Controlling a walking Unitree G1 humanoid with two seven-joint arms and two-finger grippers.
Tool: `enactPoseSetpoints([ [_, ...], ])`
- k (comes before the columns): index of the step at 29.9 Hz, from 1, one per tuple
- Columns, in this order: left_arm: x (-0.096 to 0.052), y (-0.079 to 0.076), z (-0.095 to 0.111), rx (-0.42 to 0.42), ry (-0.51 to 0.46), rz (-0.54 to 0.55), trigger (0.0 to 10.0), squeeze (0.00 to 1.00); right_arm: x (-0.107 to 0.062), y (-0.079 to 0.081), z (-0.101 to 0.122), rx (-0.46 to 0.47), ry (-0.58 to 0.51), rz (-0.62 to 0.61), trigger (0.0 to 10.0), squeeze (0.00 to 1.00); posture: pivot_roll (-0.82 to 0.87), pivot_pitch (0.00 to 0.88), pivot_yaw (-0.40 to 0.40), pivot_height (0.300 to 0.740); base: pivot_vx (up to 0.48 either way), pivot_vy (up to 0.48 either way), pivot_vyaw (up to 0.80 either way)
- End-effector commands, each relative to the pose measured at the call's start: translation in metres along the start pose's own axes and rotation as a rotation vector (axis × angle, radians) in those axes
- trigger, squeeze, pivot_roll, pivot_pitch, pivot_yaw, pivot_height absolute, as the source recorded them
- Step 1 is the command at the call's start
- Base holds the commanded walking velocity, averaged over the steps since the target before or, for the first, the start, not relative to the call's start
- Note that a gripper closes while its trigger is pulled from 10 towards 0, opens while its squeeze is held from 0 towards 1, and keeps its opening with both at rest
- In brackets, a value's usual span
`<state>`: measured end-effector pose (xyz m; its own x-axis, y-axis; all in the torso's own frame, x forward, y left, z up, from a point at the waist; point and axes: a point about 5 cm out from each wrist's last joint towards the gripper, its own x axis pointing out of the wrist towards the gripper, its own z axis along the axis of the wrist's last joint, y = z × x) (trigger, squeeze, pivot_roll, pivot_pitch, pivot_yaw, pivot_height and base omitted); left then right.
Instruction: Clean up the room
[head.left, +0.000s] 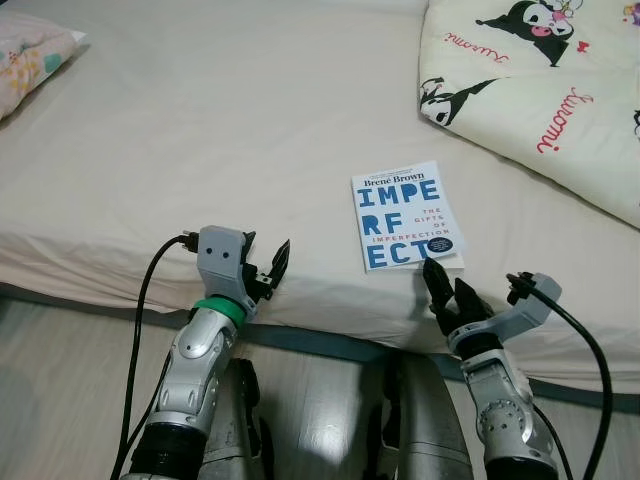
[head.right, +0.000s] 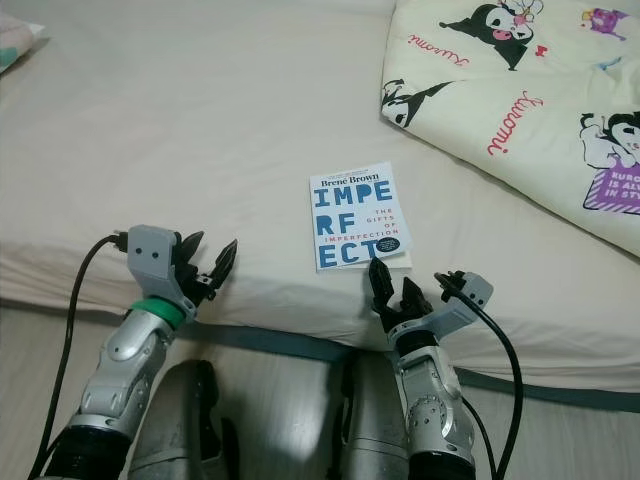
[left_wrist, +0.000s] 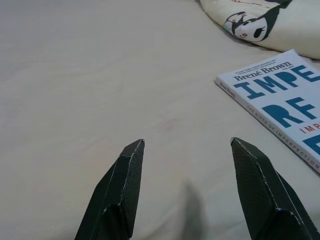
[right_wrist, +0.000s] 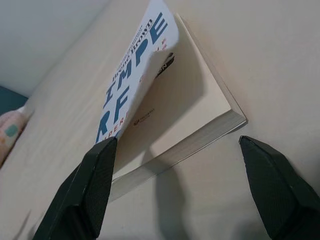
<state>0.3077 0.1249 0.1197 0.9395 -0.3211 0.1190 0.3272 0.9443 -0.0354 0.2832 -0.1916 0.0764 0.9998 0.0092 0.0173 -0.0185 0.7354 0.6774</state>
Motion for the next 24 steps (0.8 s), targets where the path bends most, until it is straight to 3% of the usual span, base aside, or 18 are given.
enactPoseSetpoints([
  [1,-0.003,0.003,-0.005,0.006,0.021,0.014,10.0,0.0,-0.01,-0.016,-0.011,0.031,0.039,-0.071,10.0,1.0,0.05,0.191,0.074,0.587,0.0,0.0,0.0],
  [16,-0.009,-0.002,-0.008,0.002,0.026,-0.005,10.0,0.0,-0.024,-0.015,-0.039,0.043,0.179,-0.013,10.0,1.0,0.05,0.185,0.071,0.587,0.0,0.0,0.0],
  [24,-0.006,-0.003,-0.006,0.003,0.019,-0.004,10.0,0.0,-0.017,-0.007,-0.038,0.051,0.173,0.046,10.0,1.0,0.05,0.177,0.074,0.587,0.0,0.0,0.0],
])
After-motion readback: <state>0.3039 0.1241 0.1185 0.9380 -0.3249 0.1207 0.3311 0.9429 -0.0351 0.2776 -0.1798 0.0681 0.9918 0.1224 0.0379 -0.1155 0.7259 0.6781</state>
